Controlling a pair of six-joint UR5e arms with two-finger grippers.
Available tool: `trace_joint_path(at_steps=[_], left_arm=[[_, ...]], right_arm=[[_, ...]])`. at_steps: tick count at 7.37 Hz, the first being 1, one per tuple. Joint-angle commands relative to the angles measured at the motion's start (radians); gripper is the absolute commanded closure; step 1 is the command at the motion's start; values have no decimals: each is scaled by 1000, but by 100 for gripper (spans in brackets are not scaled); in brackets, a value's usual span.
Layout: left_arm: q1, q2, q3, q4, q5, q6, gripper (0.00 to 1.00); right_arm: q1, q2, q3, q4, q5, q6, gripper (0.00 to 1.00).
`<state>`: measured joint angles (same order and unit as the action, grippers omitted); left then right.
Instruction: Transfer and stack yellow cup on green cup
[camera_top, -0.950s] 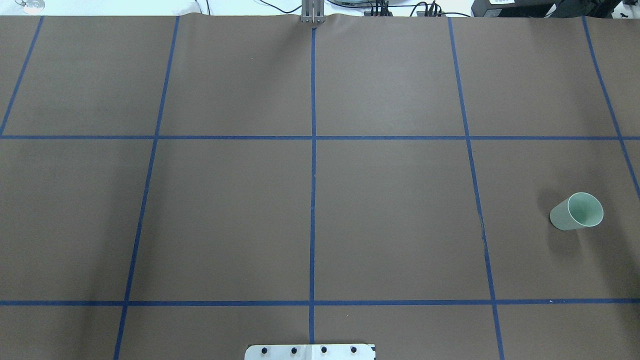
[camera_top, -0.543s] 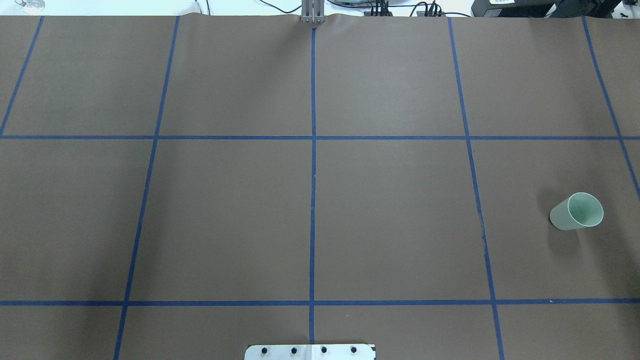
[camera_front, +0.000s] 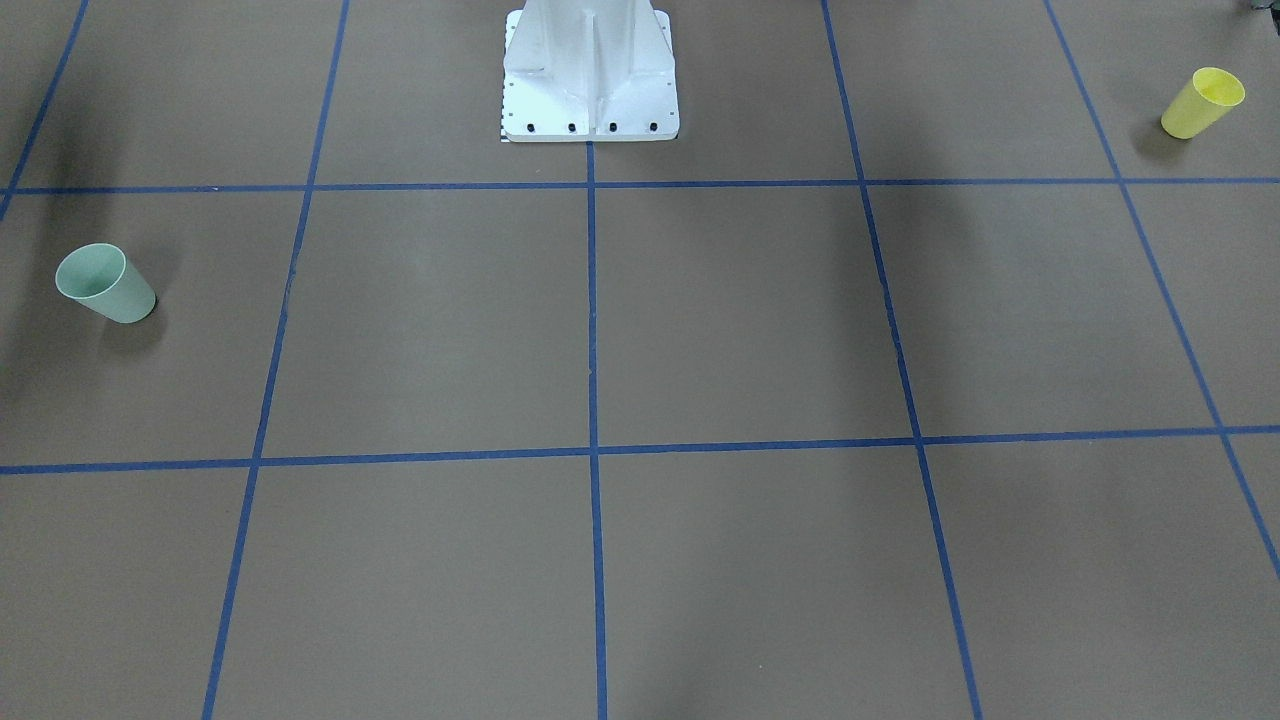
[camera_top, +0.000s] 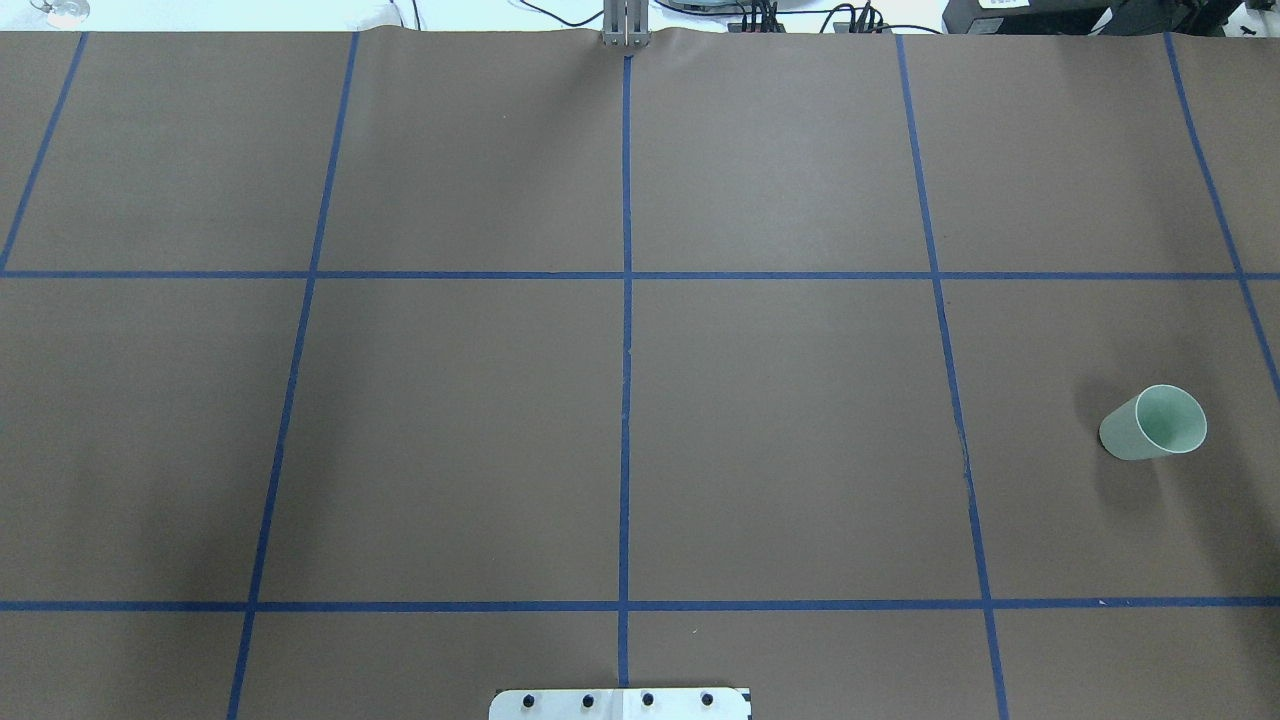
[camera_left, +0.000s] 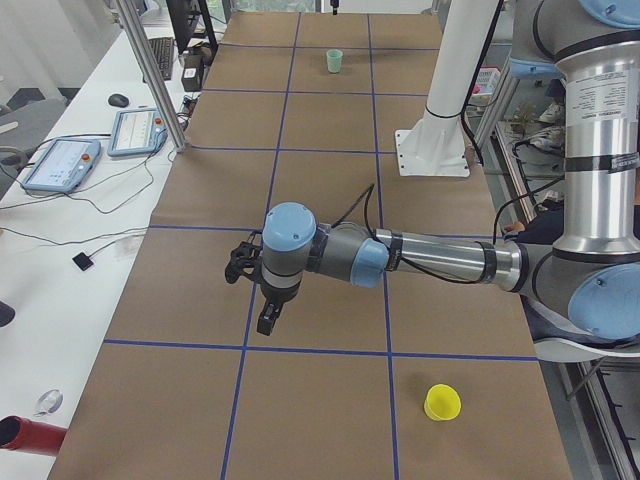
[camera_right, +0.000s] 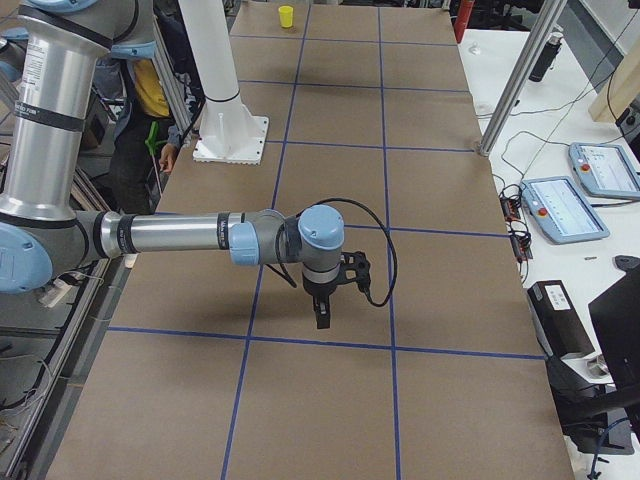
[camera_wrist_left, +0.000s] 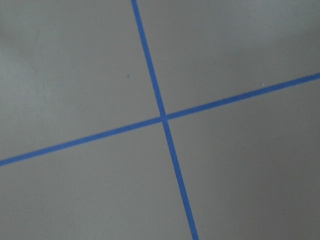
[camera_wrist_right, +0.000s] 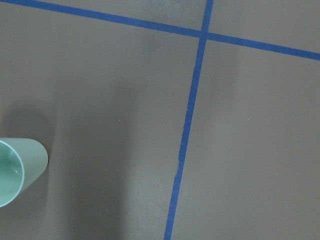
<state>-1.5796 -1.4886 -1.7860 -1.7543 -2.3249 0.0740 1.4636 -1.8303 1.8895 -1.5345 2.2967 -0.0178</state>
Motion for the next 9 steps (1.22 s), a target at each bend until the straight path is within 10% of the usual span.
trace_joint_path(at_steps=[1, 4, 9], left_arm=[[1, -4, -9, -112, 1, -96, 0], [1, 13, -9, -361, 24, -432, 0], [215, 54, -93, -389, 532, -817, 0]], right_arm=[[1, -1, -3, 1, 0, -1, 0], [1, -7, -4, -1, 0, -2, 0], [1, -26, -13, -1, 0, -5, 0]])
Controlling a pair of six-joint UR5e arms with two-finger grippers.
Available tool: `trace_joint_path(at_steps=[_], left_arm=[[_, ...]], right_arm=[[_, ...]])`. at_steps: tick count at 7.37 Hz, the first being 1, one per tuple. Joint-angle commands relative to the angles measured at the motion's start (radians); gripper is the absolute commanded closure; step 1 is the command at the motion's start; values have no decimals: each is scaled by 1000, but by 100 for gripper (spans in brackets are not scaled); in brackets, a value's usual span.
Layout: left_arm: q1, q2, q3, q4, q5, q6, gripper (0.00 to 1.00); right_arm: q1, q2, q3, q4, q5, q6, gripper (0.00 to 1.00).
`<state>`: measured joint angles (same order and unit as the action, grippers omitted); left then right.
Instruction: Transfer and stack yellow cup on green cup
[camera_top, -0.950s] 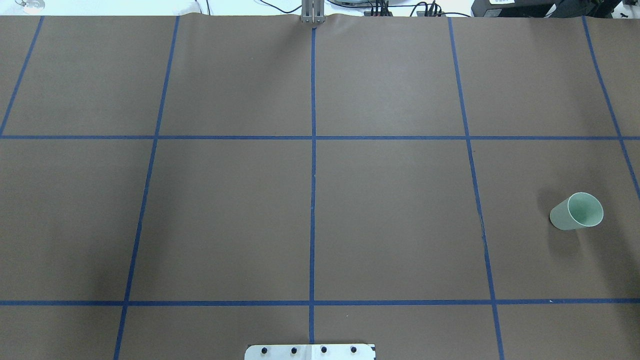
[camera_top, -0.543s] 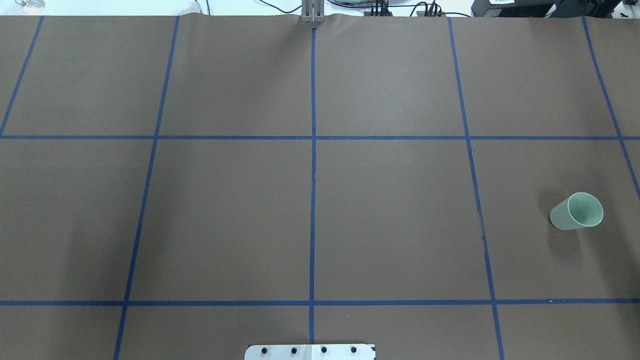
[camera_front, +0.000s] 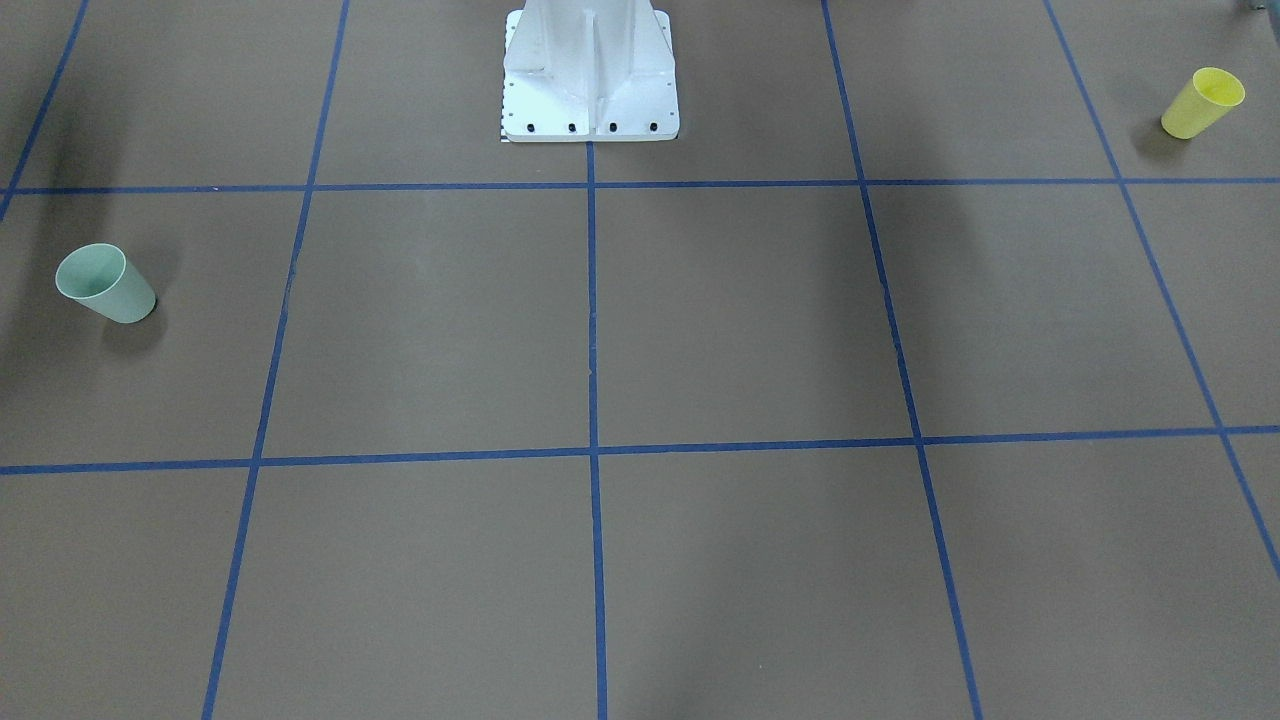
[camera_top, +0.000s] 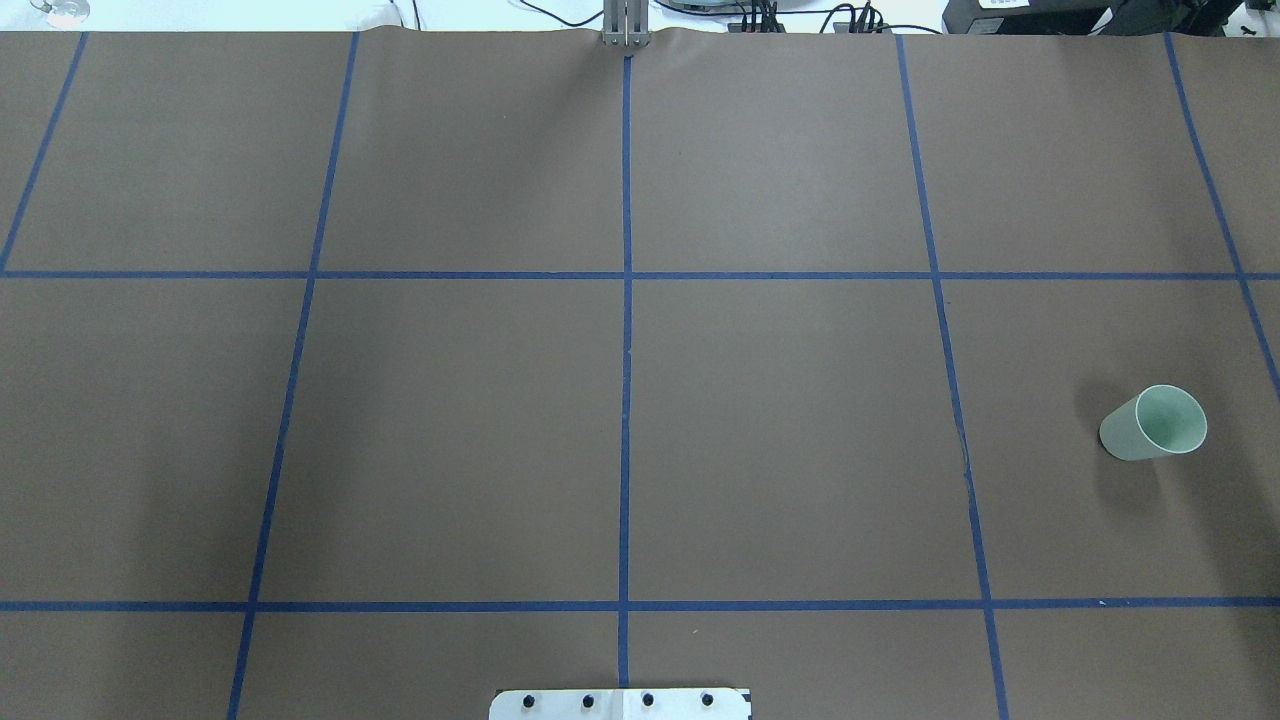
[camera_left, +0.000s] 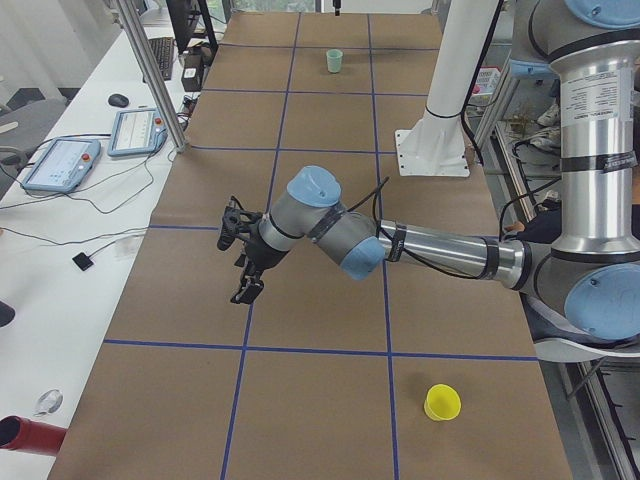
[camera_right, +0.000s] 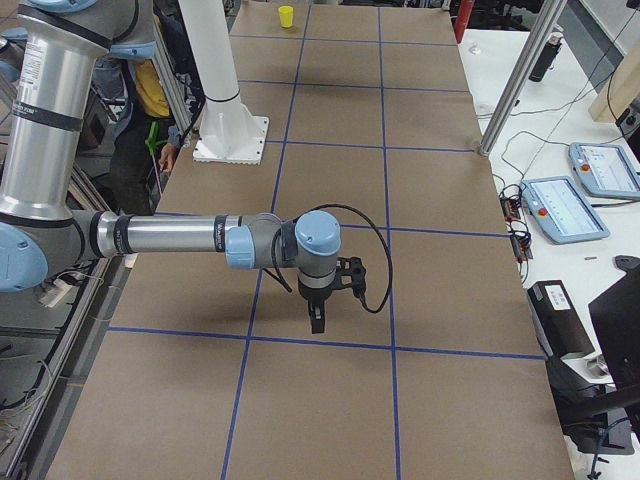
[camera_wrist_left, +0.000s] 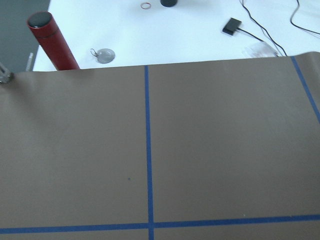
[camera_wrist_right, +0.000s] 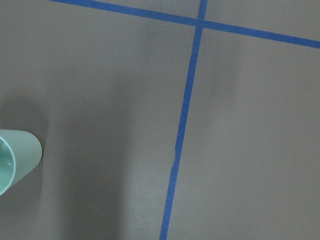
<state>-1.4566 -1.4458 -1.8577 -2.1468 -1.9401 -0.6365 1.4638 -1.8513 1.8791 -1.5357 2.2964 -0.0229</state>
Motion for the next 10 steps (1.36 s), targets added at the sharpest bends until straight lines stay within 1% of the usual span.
trace_joint_path(at_steps=[1, 3, 4, 5, 6, 7, 9, 10], left_arm=[[169, 27, -21, 8, 293, -208, 0], [190, 90, -21, 33, 494, -293, 0], [191, 88, -24, 147, 595, -357, 0], [193, 90, -25, 207, 659, -389, 0], [197, 88, -26, 278, 693, -479, 0], [240, 87, -25, 380, 763, -579, 0], [295, 87, -25, 546, 817, -795, 0], [315, 87, -25, 623, 823, -893, 0]], right_arm=[[1, -9, -3, 0, 0, 0, 0], [1, -11, -14, 0, -2, -2, 0], [1, -9, -15, 0, -2, -2, 0], [0, -11, -15, 0, -3, -2, 0], [0, -9, -15, 2, -3, -2, 0], [0, -9, -17, 2, -3, 0, 0], [0, -9, -17, 2, -3, -2, 0], [0, -6, -17, 2, -3, 1, 0]])
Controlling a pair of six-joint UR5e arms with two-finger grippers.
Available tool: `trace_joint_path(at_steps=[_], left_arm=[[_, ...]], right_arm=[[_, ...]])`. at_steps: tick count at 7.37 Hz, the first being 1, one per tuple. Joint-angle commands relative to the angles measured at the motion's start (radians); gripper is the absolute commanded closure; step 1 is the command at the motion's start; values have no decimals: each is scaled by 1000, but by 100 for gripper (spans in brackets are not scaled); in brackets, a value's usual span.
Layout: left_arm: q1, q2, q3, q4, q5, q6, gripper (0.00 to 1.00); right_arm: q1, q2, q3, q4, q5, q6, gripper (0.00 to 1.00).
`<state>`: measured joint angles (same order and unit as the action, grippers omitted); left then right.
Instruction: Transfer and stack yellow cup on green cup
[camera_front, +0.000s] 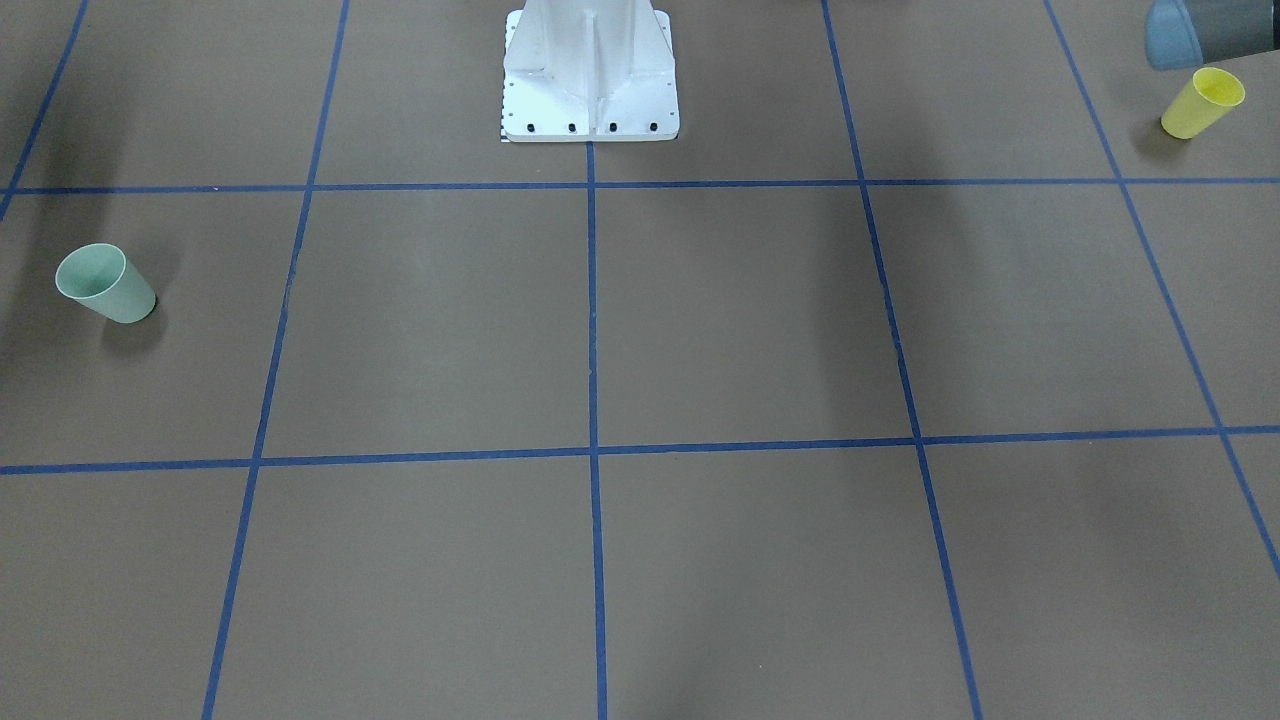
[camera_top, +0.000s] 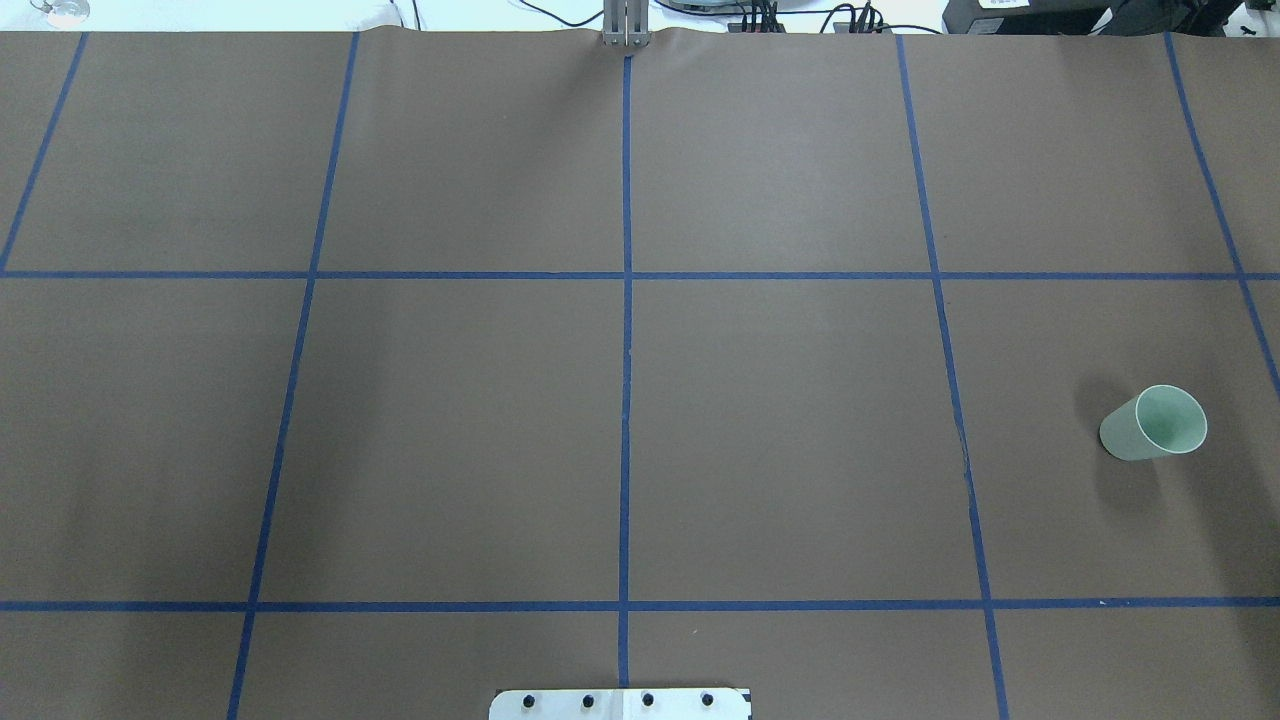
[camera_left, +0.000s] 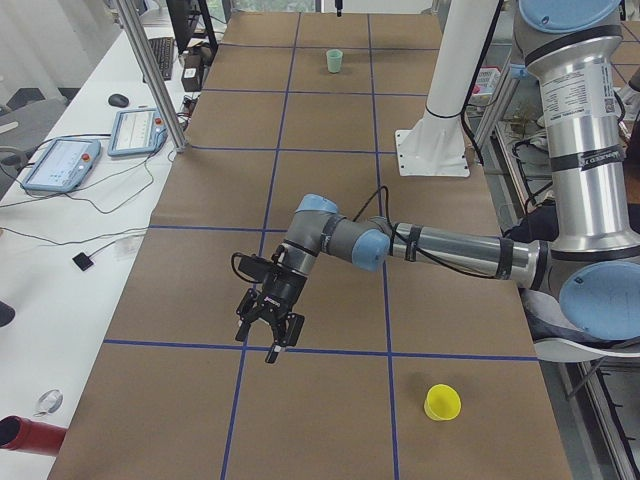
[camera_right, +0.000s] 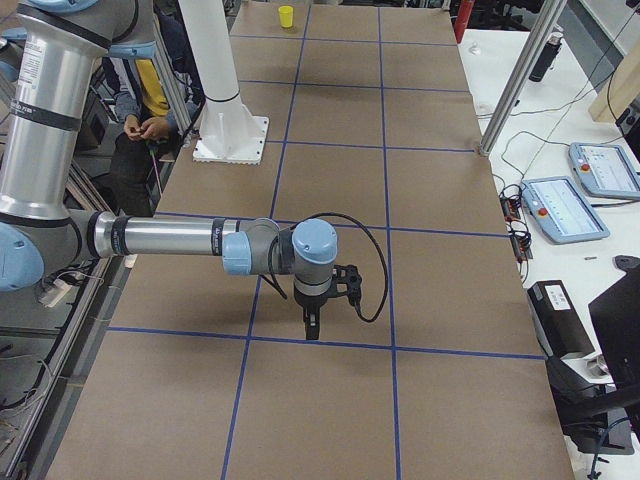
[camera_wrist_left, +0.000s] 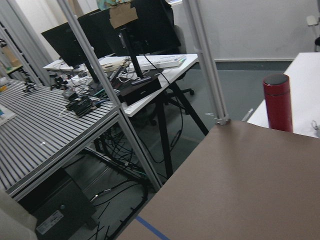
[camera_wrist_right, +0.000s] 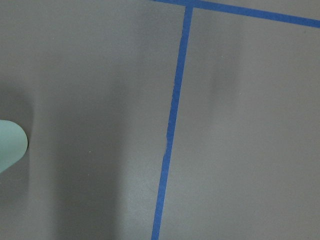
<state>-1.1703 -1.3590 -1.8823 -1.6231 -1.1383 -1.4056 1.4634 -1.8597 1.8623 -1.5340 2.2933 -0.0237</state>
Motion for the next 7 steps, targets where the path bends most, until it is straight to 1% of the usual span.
trace_joint_path(at_steps=[1, 3, 4, 5, 6, 7], left_arm=[[43, 3, 0, 183, 22, -213, 0], [102, 1, 6, 401, 9, -439, 0], [127, -2, 23, 484, -41, -538, 0], [170, -15, 72, 600, -101, -644, 0], [214, -55, 153, 700, -183, -753, 0], [231, -127, 246, 779, -278, -914, 0]], right_arm=[[0, 2, 0, 0, 0, 2, 0], [0, 8, 0, 0, 0, 4, 0], [0, 10, 0, 0, 0, 2, 0], [0, 10, 0, 0, 0, 2, 0], [0, 10, 0, 0, 0, 2, 0], [0, 11, 0, 9, 0, 4, 0]])
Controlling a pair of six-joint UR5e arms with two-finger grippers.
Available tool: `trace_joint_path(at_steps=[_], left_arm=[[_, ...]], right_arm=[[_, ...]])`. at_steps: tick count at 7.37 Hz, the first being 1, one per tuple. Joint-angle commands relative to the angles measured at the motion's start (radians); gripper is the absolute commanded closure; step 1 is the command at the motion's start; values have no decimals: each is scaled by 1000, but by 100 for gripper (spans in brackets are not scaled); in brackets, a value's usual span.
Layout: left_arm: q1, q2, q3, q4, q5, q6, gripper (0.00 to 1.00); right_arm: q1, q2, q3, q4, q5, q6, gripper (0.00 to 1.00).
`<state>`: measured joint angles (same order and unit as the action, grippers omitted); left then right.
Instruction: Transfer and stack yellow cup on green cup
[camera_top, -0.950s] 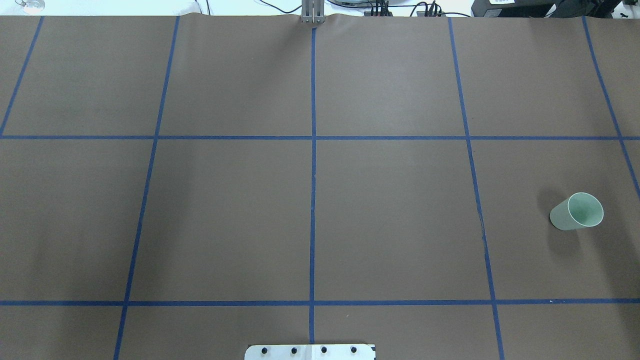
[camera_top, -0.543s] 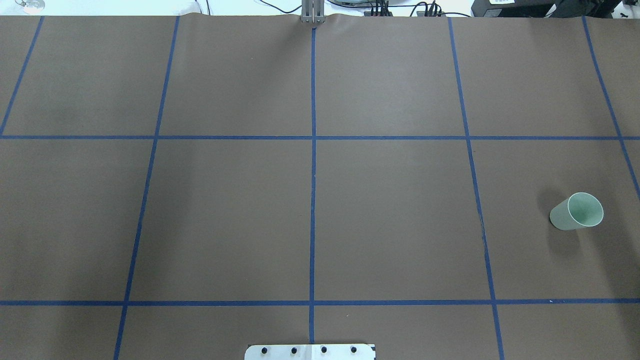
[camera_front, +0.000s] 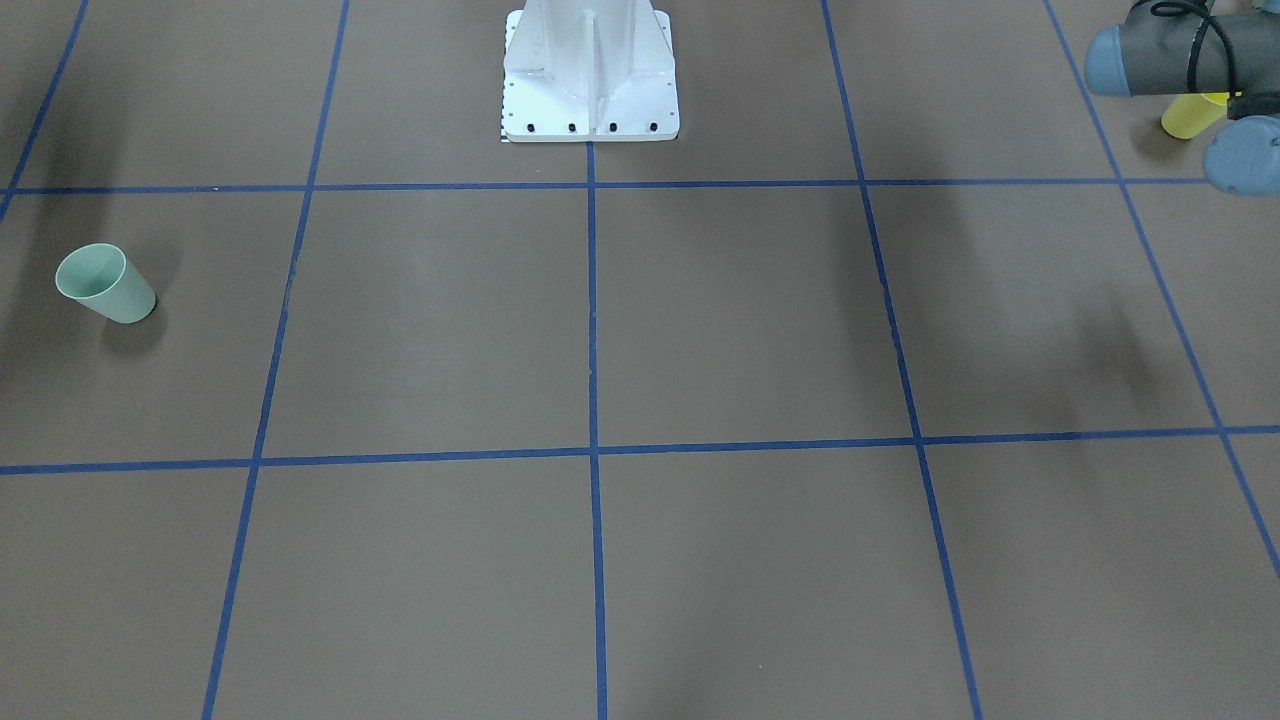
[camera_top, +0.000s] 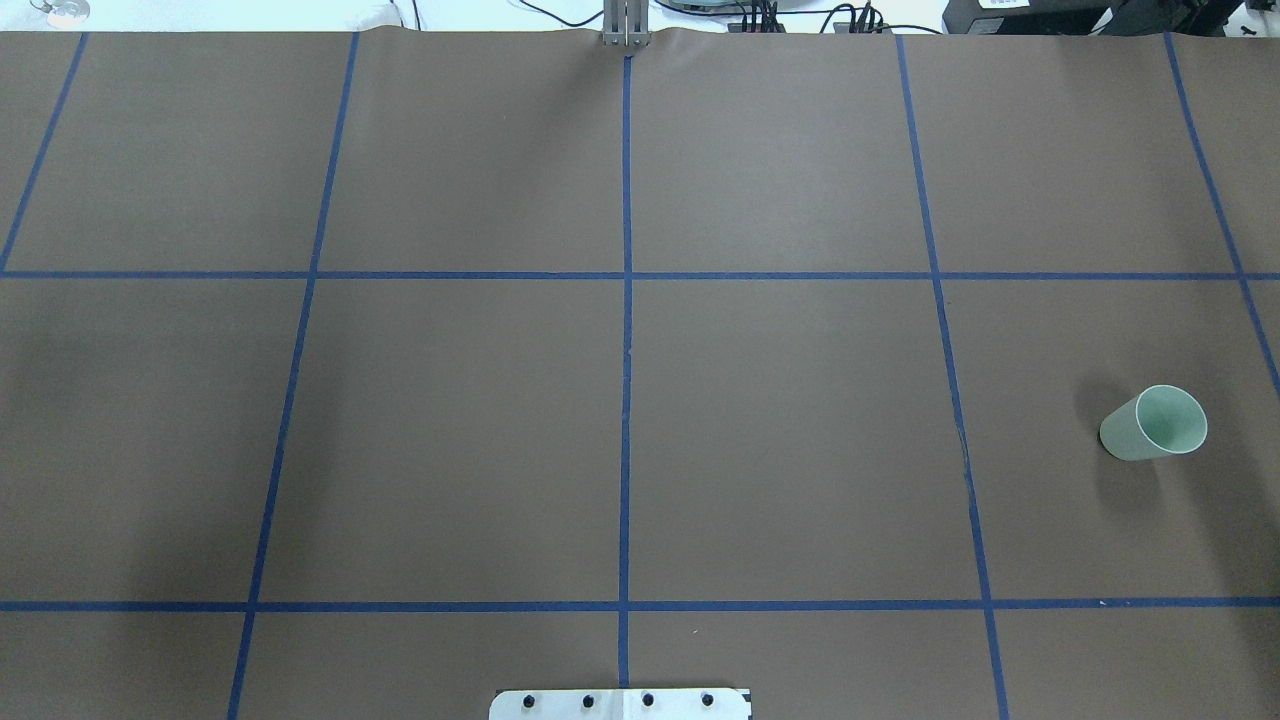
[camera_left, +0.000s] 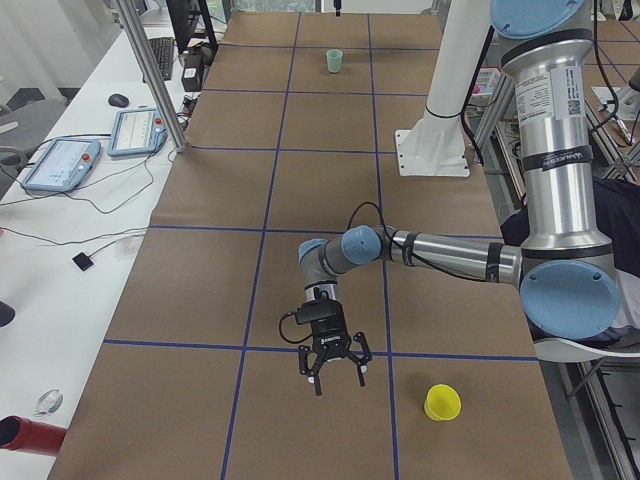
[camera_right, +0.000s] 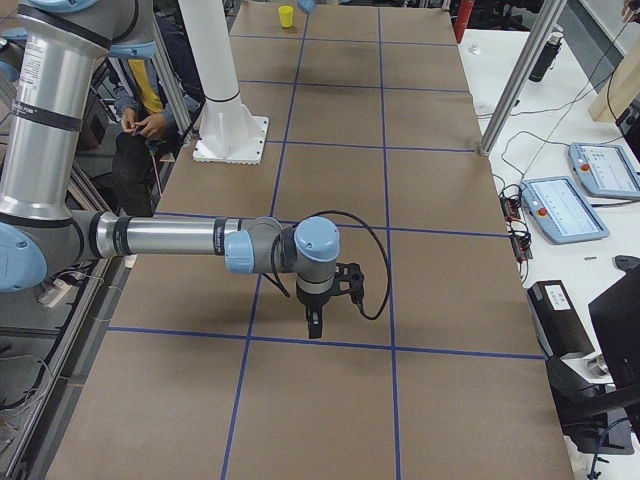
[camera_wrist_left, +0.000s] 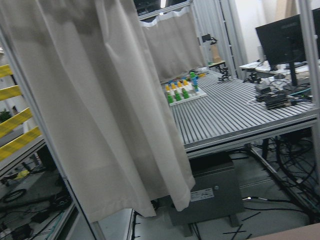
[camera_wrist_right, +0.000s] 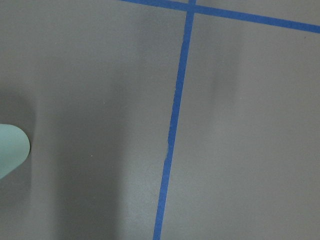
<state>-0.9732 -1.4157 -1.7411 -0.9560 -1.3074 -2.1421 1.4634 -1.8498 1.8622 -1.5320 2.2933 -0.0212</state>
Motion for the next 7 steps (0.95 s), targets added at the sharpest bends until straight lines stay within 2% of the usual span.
trace_joint_path(at_steps=[1, 4, 7], left_arm=[[39, -115, 162, 194, -209, -240, 0], [97, -112, 195, 312, -424, -381, 0], [116, -109, 213, 304, -544, -424, 0]], right_arm=[[0, 1, -5, 18, 0, 1, 0], [0, 0, -11, 19, 0, 0, 0], [0, 3, -11, 19, 0, 0, 0]])
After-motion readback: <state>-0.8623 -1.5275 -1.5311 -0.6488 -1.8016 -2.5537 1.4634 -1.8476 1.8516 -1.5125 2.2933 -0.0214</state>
